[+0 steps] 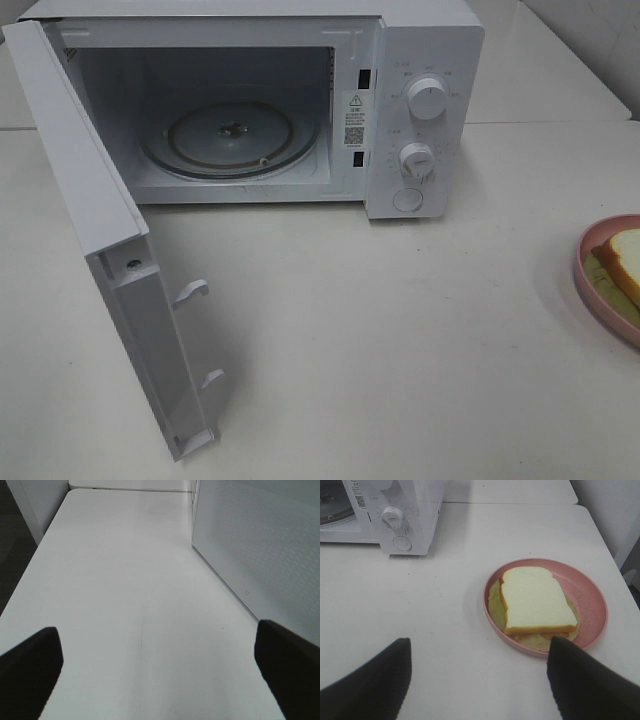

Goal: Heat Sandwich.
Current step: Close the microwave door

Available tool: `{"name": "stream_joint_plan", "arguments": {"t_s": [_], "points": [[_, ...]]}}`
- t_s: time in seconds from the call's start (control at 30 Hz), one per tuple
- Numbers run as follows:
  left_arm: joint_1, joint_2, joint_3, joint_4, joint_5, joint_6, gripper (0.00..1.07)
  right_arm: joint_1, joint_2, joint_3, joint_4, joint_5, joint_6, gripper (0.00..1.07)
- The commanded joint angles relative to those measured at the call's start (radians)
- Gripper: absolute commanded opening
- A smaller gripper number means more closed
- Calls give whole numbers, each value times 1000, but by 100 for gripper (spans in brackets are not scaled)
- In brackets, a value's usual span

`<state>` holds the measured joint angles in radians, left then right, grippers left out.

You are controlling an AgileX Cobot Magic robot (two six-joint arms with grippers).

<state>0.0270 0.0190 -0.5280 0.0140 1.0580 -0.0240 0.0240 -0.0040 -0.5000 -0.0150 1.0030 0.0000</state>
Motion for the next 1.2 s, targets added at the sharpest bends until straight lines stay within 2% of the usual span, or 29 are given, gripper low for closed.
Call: {"name": "stream_joint_plan", "arguments": {"t_s": [0.03, 0.13, 0.27, 0.3, 0.33, 0.4, 0.43, 0.47, 0.53, 0.57, 0.6, 0.73, 0.83, 0.87, 0.9, 1.0, 1.03, 1.07, 1.13, 1.17, 1.2], "points": [[3, 56, -17, -7, -60, 2, 97, -4, -26, 1, -3, -4, 0, 73], [3, 99, -18, -8, -94, 2, 94, -4, -26, 1, -3, -4, 0, 73], [1, 220, -17, -14, -169, 2, 75, -4, -26, 1, -3, -4, 0, 73], [1, 220, -17, -14, -169, 2, 75, -4, -26, 1, -3, -4, 0, 73], [2, 265, -12, -14, -216, 2, 65, -4, -26, 1, -3, -4, 0, 73], [2, 304, -3, -14, -268, 2, 53, -4, -26, 1, -3, -4, 0, 73], [2, 304, -3, -14, -268, 2, 53, -4, -26, 1, -3, -4, 0, 73], [2, 344, 11, -14, -325, 3, 42, -4, -26, 1, -3, -4, 0, 73], [2, 391, 31, -14, -391, 3, 32, -4, -26, 1, -3, -4, 0, 73], [2, 441, 46, -14, -456, 3, 22, -4, -26, 1, -3, -4, 0, 73], [2, 441, 46, -14, -456, 3, 22, -4, -26, 1, -3, -4, 0, 73], [2, 562, 88, -14, -634, 4, 0, -4, -26, 1, -3, -4, 0, 73], [2, 617, 110, -14, -715, 4, 0, -4, -26, 1, -3, -4, 0, 73], [2, 667, 132, -14, -812, 4, 0, -4, -26, 1, -3, -4, 0, 73], [2, 667, 132, -14, -812, 4, 0, -4, -26, 1, -3, -4, 0, 73], [2, 743, 171, -14, -972, 4, 0, -4, -26, 1, -3, -4, 0, 73], [2, 794, 196, -14, -1082, 4, 0, -4, -26, 1, -3, -4, 0, 73], [2, 794, 196, -14, -1082, 4, 0, -4, -26, 1, -3, -4, 0, 73], [2, 856, 215, -14, -1193, 4, 0, -4, -26, 1, -3, -4, 0, 73], [2, 921, 231, -14, -1297, 4, 0, -4, -26, 1, -3, -4, 0, 73], [2, 921, 231, -14, -1297, 4, 0, -4, -26, 1, -3, -4, 0, 73]]}}
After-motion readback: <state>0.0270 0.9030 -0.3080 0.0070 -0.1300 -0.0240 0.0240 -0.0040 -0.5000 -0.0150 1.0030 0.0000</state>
